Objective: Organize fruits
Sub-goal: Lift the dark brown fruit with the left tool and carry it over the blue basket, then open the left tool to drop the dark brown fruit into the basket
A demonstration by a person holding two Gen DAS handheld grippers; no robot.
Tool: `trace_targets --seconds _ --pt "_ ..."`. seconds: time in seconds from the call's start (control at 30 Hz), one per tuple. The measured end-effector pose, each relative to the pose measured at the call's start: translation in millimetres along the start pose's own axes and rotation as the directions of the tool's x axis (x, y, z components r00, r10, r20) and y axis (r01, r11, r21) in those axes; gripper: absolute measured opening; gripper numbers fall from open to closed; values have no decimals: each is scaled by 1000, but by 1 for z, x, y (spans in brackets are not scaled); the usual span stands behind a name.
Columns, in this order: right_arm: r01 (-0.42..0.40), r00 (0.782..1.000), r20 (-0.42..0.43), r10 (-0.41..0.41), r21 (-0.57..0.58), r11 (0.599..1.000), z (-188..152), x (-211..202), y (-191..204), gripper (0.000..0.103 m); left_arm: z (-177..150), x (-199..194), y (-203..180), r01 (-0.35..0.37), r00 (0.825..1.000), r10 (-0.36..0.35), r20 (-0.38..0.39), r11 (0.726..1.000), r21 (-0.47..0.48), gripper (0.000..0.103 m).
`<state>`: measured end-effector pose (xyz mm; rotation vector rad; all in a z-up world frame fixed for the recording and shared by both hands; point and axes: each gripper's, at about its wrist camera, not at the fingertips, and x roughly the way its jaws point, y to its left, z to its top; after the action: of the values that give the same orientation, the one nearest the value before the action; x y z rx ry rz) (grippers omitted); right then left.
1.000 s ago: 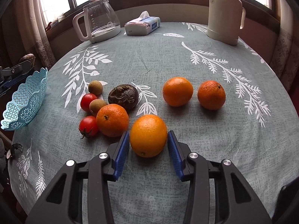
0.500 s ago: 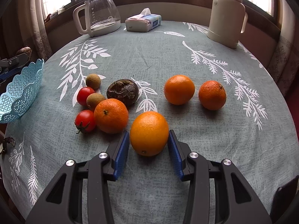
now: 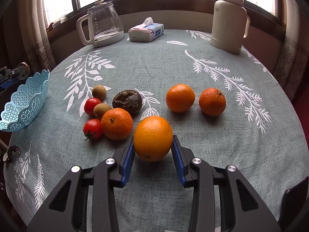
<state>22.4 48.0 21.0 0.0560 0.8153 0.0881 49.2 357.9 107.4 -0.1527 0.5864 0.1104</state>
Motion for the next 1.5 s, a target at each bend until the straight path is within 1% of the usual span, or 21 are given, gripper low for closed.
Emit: trace_targets --seconds 0.03,0.1,0.13,0.17,0.23,0.3,0.37,0.53,0.77,0.87,0.93,1.03,1.1,1.17,1.2,1.33,1.5 --pt "-1 1000 2 1 5 1000 0 -1 -1 38 2 -2 5 -20 1000 20 9 1000 -7 42" --pt "-5 1000 6 5 8 1000 2 -4 0 38 8 -6 16 -30 999 31 19 999 -36 45" --pt "-11 1000 8 11 7 1000 3 -6 1 38 11 -9 22 -37 999 38 25 998 -59 58" --pt "-18 1000 12 18 5 1000 4 -9 3 38 13 -13 28 -45 998 48 40 996 -78 67" --pt "-37 999 24 37 -3 999 7 -15 8 38 18 -20 37 -55 996 61 64 994 -97 68" --pt "-61 997 37 62 -17 998 12 -22 16 38 23 -29 42 -57 994 66 88 993 -107 71" --pt "-94 994 50 96 -36 995 18 -29 26 38 27 -38 46 -53 991 67 120 992 -114 84" --pt "-196 977 61 202 -100 976 38 -42 68 38 36 -56 47 -46 981 66 183 993 -109 97" --pt "-343 936 13 353 -197 918 55 -42 149 38 41 -65 54 -17 978 47 203 989 -146 100" --pt "-382 921 -18 388 -222 897 59 -34 183 38 43 -68 59 -14 977 47 209 987 -159 100" --pt "-397 916 -38 400 -241 886 62 -27 203 38 44 -68 62 -15 976 50 210 986 -166 100" --pt "-423 905 -76 418 -257 869 61 -18 225 38 44 -68 65 -9 977 47 209 984 -175 100" --pt "-428 903 -77 423 -251 868 60 -15 231 44 44 -68 65 -12 977 49 209 984 -176 100" --pt "-423 904 -54 424 -241 873 57 -16 229 64 44 -68 65 -9 977 45 209 985 -173 100" --pt "-414 908 -39 417 -234 880 56 -17 225 67 44 -69 65 -8 977 44 209 985 -172 100" --pt "-413 909 -26 416 -195 890 54 -18 213 68 42 -71 63 1 976 39 214 983 -181 100" --pt "-400 914 5 405 -144 905 52 -20 195 74 40 -70 60 10 976 30 218 983 -184 100"
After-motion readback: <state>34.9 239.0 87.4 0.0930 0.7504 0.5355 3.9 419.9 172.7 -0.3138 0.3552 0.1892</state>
